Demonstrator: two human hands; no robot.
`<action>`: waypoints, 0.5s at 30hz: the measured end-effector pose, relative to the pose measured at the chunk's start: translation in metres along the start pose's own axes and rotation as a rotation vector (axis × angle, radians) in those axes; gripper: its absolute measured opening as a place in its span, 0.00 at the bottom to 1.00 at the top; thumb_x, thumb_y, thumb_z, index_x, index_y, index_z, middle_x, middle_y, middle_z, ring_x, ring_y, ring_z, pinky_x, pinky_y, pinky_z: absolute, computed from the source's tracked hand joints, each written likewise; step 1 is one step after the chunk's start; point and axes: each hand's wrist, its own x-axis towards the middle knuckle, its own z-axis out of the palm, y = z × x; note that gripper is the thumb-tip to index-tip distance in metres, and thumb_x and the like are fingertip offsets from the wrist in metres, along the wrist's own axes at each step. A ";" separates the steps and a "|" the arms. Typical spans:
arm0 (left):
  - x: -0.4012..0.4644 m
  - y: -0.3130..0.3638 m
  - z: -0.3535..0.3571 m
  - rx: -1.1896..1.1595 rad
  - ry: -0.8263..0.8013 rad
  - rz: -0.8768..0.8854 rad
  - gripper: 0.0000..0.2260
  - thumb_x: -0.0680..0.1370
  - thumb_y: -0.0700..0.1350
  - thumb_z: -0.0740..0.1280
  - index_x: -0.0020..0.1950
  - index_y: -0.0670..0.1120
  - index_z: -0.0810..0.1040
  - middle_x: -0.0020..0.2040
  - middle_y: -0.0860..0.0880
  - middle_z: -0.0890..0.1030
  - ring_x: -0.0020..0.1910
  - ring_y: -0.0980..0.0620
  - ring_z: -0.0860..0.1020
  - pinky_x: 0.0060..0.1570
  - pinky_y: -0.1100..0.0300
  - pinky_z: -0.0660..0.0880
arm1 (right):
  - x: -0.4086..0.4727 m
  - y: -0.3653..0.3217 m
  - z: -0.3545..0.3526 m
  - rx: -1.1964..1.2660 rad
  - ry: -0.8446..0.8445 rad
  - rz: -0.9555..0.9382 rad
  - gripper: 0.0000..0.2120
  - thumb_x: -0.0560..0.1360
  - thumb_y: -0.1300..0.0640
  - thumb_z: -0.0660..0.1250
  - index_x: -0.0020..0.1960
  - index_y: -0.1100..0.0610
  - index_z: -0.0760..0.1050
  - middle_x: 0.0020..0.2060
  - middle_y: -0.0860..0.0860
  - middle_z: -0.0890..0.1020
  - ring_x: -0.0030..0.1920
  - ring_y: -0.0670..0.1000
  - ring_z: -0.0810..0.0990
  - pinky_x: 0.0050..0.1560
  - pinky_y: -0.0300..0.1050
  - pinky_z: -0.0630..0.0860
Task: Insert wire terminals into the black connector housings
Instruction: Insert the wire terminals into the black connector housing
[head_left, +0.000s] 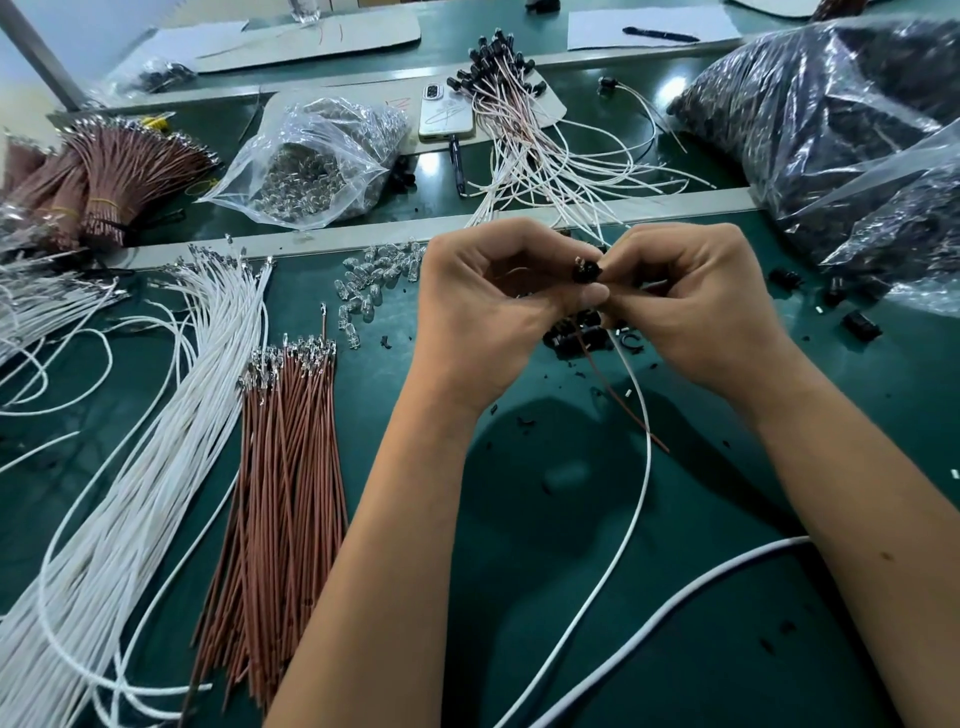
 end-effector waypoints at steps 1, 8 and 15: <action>0.000 0.000 0.001 -0.019 0.005 -0.004 0.13 0.66 0.25 0.77 0.48 0.33 0.83 0.41 0.39 0.84 0.40 0.50 0.83 0.44 0.59 0.80 | 0.000 0.000 0.001 -0.009 -0.002 -0.004 0.12 0.73 0.67 0.77 0.40 0.51 0.81 0.33 0.53 0.82 0.33 0.49 0.80 0.35 0.45 0.76; -0.002 -0.001 0.004 -0.103 0.015 0.007 0.17 0.65 0.23 0.76 0.50 0.36 0.82 0.41 0.42 0.84 0.40 0.52 0.83 0.44 0.60 0.80 | -0.001 -0.001 0.001 -0.115 -0.024 -0.051 0.12 0.72 0.61 0.75 0.38 0.47 0.78 0.33 0.47 0.80 0.34 0.42 0.76 0.37 0.38 0.71; -0.001 -0.002 0.003 -0.173 0.013 -0.029 0.16 0.66 0.24 0.76 0.46 0.41 0.82 0.41 0.47 0.86 0.42 0.51 0.84 0.46 0.58 0.81 | -0.002 -0.001 -0.002 -0.162 -0.005 -0.084 0.08 0.74 0.61 0.78 0.41 0.54 0.81 0.35 0.47 0.81 0.35 0.41 0.77 0.38 0.35 0.71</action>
